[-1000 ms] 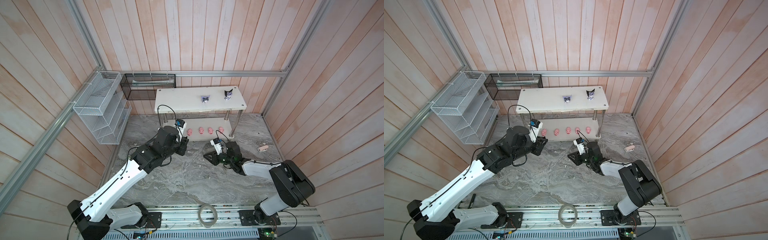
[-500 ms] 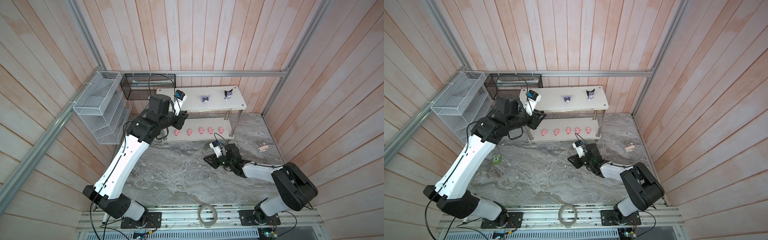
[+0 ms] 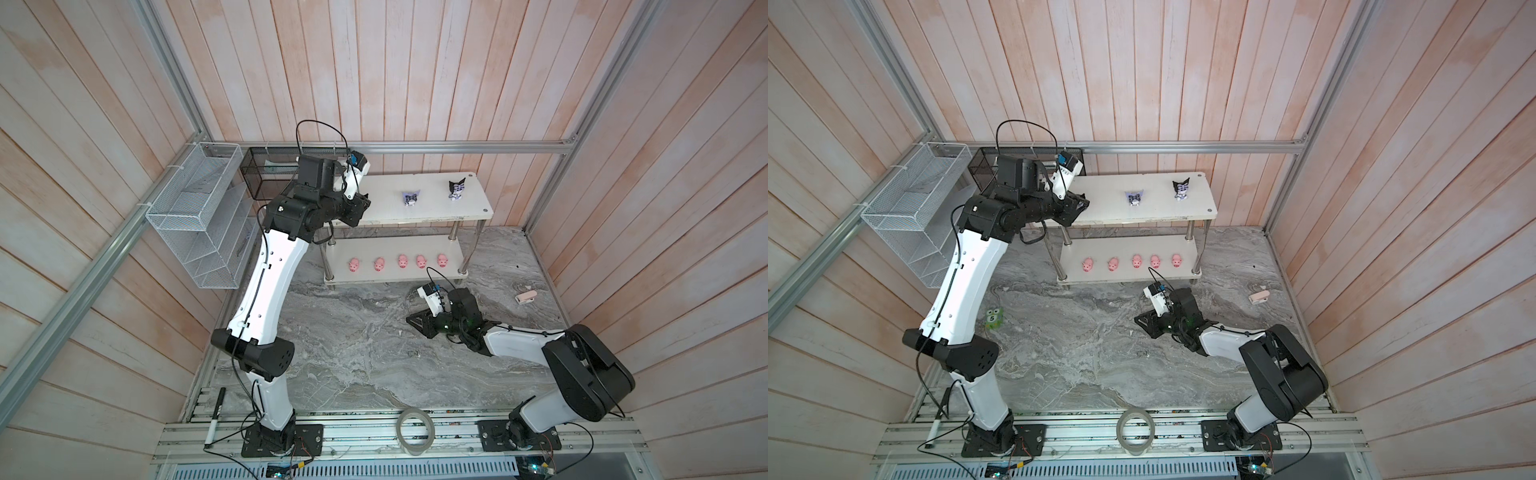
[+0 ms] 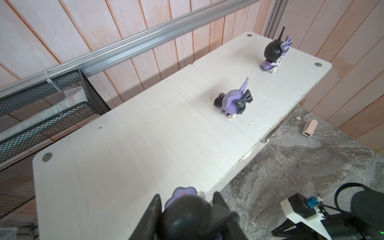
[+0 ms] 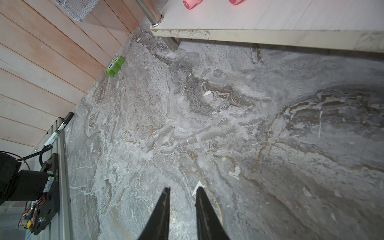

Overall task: Organize plastic toys on shelves
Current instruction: Place the plastic toy on the shelf.

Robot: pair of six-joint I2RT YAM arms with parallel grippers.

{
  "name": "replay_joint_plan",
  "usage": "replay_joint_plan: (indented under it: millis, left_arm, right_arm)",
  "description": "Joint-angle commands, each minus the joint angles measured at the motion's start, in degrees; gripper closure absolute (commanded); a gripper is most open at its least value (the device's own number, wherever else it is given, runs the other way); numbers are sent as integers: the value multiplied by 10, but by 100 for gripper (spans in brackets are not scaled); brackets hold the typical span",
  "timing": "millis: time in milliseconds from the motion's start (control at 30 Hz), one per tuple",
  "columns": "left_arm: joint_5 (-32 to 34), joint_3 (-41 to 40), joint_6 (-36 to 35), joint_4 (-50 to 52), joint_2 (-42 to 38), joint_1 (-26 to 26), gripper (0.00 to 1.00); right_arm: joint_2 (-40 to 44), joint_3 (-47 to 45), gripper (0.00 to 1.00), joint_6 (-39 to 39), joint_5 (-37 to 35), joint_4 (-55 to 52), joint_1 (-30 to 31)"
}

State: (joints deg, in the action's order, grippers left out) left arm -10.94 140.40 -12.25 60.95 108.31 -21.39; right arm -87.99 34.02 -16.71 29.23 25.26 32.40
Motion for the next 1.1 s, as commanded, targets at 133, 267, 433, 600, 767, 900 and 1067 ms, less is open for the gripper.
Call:
replay_joint_plan:
  millis: [133, 267, 433, 600, 767, 900, 1067]
  left_arm:
    - [-34, 28, -22, 6, 32, 20, 68]
    - [-45, 28, -21, -4, 42, 29, 68]
    - [-54, 37, -22, -3, 59, 38, 68]
    - [-57, 40, -25, -4, 69, 43, 68]
    - [-58, 47, -27, -3, 78, 46, 68]
    - [-59, 47, -27, -5, 81, 47, 67]
    - [-58, 49, -28, -8, 87, 48, 64]
  right_arm:
    - [-9, -4, 76, -10, -12, -13, 5]
    - [-14, -2, 76, -11, -12, -14, 5]
    - [-20, 0, 76, -13, -13, -14, 7]
    - [-27, 2, 76, -16, -12, -11, 7]
    - [-30, 3, 76, -17, -9, -10, 7]
    - [-33, 5, 76, -17, -9, -9, 7]
    - [-40, 7, 76, -20, -6, -5, 7]
